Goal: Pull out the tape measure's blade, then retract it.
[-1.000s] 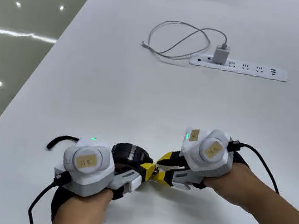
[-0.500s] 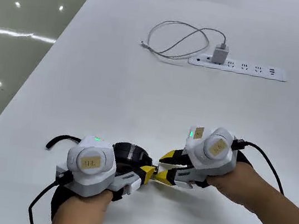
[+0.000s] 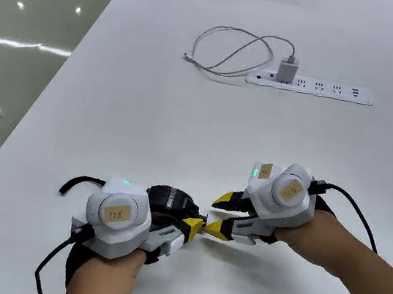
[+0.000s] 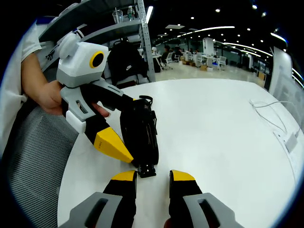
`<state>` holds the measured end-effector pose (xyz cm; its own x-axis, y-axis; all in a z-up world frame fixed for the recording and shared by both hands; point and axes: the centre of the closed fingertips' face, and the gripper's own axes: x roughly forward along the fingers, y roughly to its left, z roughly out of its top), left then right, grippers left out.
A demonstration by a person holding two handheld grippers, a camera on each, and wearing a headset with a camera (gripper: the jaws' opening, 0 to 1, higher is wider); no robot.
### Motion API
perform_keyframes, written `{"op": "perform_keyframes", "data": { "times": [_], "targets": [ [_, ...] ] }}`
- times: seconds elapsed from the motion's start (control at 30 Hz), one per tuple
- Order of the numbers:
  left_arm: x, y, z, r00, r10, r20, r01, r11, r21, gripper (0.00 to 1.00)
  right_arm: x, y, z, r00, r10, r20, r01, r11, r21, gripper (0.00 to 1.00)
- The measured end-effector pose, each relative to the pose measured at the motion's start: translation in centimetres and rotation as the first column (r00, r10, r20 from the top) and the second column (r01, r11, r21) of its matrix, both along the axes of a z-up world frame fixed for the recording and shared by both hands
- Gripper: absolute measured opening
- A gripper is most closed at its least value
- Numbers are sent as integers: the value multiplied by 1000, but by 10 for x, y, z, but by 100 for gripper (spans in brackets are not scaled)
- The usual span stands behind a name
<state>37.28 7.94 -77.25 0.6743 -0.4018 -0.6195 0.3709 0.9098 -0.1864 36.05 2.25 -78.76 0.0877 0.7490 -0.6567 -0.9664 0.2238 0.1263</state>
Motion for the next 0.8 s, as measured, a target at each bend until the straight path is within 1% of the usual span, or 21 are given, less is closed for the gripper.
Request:
{"op": "perform_keyframes", "data": {
  "times": [0.1,0.2,0.23,0.5,0.67,0.8],
  "targets": [
    [0,0,0,1000,-8,2,8,1000,8,63,-1,-1,1,1000,-5,0,5,1000,2,24],
    [-1,-1,0,1000,-12,5,12,1000,6,64,-2,-2,2,1000,-8,2,8,1000,3,25],
    [-1,0,0,1000,-20,8,20,1000,19,64,-3,-2,2,1000,-7,2,7,1000,2,25],
    [-2,-3,1,999,-32,11,32,999,12,67,-4,-5,7,1000,-23,10,23,1000,5,25],
    [0,-4,3,999,-38,23,38,999,10,69,-2,-8,8,999,-39,18,39,999,-4,28],
    [-1,-6,5,998,-50,31,49,999,10,71,-1,-7,13,998,-49,26,49,999,4,29]
  ]
}}
